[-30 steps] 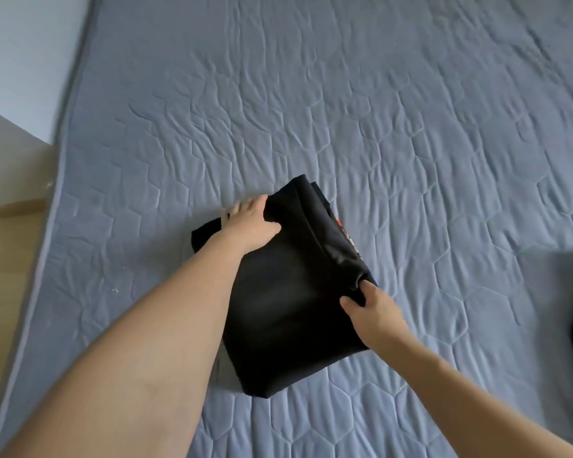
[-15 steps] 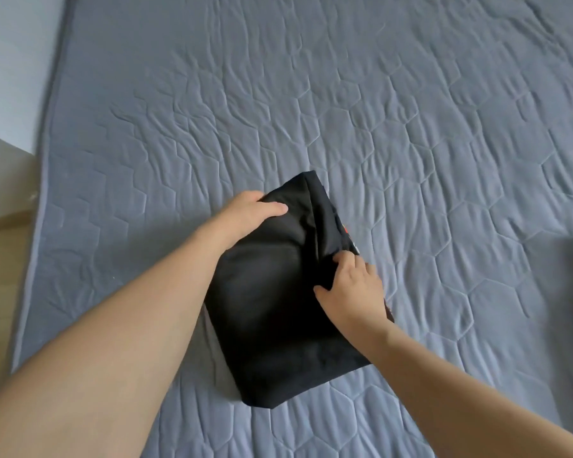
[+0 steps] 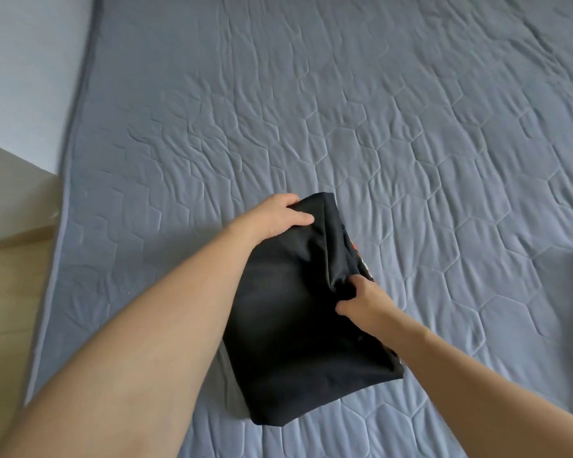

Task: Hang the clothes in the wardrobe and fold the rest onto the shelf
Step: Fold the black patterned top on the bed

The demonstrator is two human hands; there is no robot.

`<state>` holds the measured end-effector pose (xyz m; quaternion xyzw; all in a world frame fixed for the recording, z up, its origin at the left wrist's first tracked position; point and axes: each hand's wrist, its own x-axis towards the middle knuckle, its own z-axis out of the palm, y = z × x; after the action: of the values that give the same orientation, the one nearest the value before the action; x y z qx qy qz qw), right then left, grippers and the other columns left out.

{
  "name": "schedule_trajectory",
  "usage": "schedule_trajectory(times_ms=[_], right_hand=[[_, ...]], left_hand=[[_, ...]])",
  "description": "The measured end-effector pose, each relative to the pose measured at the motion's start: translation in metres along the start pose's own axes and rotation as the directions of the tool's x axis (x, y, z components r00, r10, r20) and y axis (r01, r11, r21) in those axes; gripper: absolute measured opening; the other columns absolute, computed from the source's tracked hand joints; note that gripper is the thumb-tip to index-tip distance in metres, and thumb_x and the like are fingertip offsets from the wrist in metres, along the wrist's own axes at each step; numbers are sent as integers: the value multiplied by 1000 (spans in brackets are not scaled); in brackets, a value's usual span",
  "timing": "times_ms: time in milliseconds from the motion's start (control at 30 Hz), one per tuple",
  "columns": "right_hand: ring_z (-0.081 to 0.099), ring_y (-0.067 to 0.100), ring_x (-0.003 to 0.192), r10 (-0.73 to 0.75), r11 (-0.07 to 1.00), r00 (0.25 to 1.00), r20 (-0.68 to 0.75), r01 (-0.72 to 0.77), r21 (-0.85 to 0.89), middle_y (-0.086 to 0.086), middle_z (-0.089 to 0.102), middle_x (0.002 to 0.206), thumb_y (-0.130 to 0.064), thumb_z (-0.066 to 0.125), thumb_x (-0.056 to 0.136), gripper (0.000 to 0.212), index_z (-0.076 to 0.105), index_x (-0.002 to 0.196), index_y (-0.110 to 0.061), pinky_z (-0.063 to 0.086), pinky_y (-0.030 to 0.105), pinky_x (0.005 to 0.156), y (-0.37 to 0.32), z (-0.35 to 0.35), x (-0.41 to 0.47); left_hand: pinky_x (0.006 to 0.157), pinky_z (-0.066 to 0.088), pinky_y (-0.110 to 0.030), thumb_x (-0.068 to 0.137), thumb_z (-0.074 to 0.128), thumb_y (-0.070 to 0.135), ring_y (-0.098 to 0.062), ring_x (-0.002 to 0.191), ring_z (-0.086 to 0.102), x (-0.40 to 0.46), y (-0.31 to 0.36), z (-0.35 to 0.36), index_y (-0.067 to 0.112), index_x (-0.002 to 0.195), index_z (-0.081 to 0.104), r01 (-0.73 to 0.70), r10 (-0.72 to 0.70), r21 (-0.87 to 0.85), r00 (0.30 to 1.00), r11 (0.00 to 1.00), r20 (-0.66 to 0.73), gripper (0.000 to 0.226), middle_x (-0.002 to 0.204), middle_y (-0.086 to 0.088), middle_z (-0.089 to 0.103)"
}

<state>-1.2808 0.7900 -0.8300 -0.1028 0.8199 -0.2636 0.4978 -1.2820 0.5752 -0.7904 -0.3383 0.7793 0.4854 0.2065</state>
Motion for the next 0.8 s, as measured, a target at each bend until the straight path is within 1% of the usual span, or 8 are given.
schedule_trajectory(times_ms=[67,133,267,433,533,633,700,800], right_hand=[[54,22,69,37,985,993,112,-56,165,9,58,83,-7,58,77,20,62,97,-7,43,25,62,0,-6,2],[62,28,74,63,949,979,192,-118,292,13,65,83,-1,56,74,25,68,95,-9,52,31,74,6,-12,4],[66,40,96,79,883,953,292,-203,423,18,70,100,3,51,76,35,71,93,-20,53,52,88,14,-14,5],[66,32,80,116,840,964,239,-223,495,15,69,87,-8,53,87,16,66,94,-15,54,42,82,21,-2,-3],[56,26,79,102,974,994,27,-105,201,12,59,89,-23,43,98,23,56,94,-3,43,29,72,24,-2,-2],[53,29,97,-9,966,996,-85,-13,-257,11,57,107,-21,30,101,26,51,89,-12,39,31,76,23,3,-3],[48,30,113,28,914,989,-146,-85,-396,8,54,121,-24,29,100,31,57,108,-13,38,36,88,25,9,-3],[32,27,122,132,897,963,-235,-217,-386,4,35,132,-25,33,96,37,52,126,-15,32,42,98,24,16,4]], left_hand=[[97,50,-39,70,74,24,-25,106,63,6,12,11,19,127,57,-21,24,-42,997,999,77,60,119,-9,64],[100,48,-40,66,69,20,-24,108,61,8,21,19,31,136,49,6,12,-109,986,994,169,74,127,-10,60],[92,49,-42,64,56,15,-36,97,64,8,27,24,24,102,73,49,29,-226,943,973,330,42,110,-18,69],[63,44,-26,84,60,17,-21,67,56,9,9,22,10,78,62,-49,45,-136,999,990,-28,9,71,-6,60],[66,37,-30,96,49,36,-22,79,55,16,-7,20,12,86,56,-105,175,323,965,941,-197,27,79,-1,58],[75,36,-35,100,34,46,-30,105,56,24,-11,27,14,110,50,21,194,670,950,742,-244,37,112,-7,62],[78,35,-38,101,28,48,-31,109,55,28,-9,35,14,114,46,69,218,785,942,615,-254,40,117,-10,62],[98,32,-42,99,29,51,-31,125,44,31,-12,43,16,128,41,24,215,758,953,652,-214,47,135,-10,51]])
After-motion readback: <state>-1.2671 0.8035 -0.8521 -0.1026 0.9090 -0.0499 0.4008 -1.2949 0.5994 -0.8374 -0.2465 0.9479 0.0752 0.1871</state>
